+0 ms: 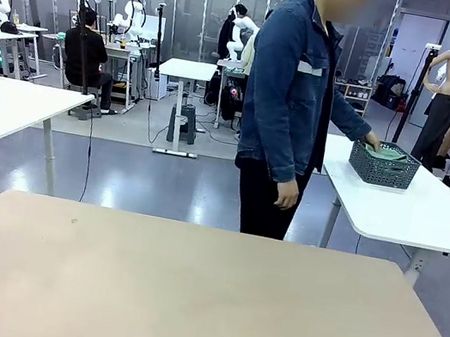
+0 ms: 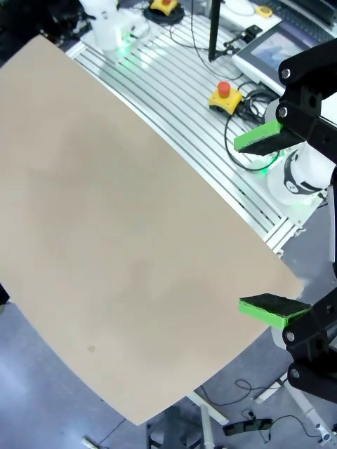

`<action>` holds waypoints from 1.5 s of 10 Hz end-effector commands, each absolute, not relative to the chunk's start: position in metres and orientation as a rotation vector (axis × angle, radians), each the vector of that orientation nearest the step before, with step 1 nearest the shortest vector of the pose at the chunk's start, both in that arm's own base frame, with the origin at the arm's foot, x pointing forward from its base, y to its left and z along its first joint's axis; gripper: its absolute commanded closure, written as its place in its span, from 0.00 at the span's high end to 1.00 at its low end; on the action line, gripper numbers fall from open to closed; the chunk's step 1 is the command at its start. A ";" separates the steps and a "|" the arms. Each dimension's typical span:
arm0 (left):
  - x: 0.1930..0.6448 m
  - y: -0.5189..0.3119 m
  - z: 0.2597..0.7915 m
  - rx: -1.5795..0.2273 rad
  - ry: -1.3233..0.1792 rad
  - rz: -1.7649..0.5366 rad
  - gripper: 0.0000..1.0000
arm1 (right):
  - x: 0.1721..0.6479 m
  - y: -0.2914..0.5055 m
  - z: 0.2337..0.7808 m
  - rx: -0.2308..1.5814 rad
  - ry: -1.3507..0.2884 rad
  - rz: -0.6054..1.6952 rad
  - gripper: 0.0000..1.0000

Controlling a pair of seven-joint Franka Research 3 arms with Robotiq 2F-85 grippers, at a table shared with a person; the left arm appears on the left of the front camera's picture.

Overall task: Fold the towels and place them in the basket.
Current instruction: Stack the folded Towel with hook on the right side of the table.

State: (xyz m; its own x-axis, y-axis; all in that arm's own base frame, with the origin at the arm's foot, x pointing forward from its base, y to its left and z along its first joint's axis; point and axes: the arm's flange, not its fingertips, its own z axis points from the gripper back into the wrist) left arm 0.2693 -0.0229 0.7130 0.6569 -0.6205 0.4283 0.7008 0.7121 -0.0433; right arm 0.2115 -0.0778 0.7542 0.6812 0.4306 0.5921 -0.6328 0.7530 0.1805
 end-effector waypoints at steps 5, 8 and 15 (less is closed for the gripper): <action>0.271 -0.023 0.717 -0.214 -0.400 -0.754 1.00 | 0.210 -0.076 0.755 0.396 -0.559 0.625 0.95; 0.271 -0.023 0.717 -0.214 -0.400 -0.754 1.00 | 0.210 -0.076 0.755 0.396 -0.559 0.625 0.95; 0.271 -0.023 0.717 -0.214 -0.400 -0.754 1.00 | 0.210 -0.076 0.755 0.396 -0.559 0.625 0.95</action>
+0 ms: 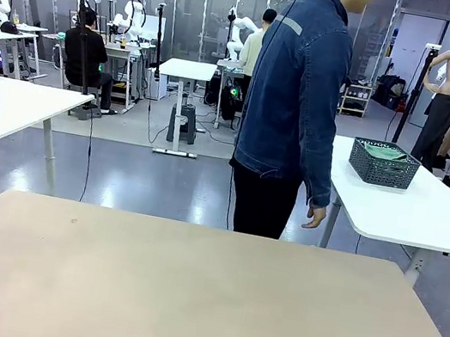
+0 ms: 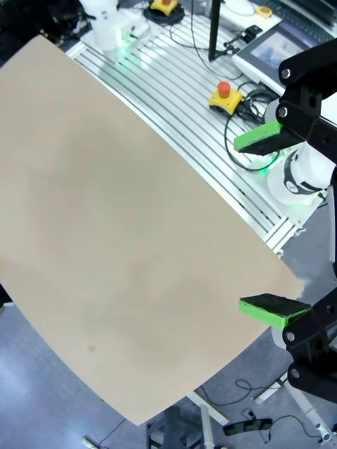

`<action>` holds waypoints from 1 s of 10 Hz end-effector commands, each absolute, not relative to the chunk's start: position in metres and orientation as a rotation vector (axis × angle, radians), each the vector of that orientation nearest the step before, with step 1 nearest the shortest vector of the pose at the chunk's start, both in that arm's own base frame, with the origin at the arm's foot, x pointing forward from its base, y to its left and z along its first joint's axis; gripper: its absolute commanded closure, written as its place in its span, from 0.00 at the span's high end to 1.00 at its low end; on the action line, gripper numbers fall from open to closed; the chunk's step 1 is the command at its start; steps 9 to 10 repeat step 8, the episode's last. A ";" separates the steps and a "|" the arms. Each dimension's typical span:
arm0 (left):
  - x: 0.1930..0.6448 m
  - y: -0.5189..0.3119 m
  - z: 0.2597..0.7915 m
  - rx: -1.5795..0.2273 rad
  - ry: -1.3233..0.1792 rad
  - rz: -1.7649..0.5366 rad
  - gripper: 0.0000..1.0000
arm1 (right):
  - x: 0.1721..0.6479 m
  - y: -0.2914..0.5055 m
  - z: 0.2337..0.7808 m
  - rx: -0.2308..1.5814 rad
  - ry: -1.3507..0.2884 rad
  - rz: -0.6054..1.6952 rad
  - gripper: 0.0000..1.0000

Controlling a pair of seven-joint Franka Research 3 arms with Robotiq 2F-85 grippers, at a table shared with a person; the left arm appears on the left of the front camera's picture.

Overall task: Fold the towels and place them in the basket.
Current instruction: Stack the folded Towel with hook on the right side of the table.

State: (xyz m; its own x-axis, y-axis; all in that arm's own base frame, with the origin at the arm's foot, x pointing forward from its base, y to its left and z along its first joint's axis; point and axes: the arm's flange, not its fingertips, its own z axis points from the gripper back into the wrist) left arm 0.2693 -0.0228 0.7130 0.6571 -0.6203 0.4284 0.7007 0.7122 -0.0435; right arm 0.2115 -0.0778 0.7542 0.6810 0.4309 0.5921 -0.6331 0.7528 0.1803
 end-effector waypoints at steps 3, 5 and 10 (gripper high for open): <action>0.271 -0.023 0.717 -0.214 -0.400 -0.754 1.00 | 0.210 -0.076 0.755 0.396 -0.559 0.625 0.95; 0.271 -0.023 0.717 -0.214 -0.400 -0.754 1.00 | 0.210 -0.076 0.755 0.396 -0.559 0.625 0.95; 0.271 -0.023 0.717 -0.214 -0.400 -0.754 1.00 | 0.210 -0.076 0.755 0.396 -0.559 0.625 0.95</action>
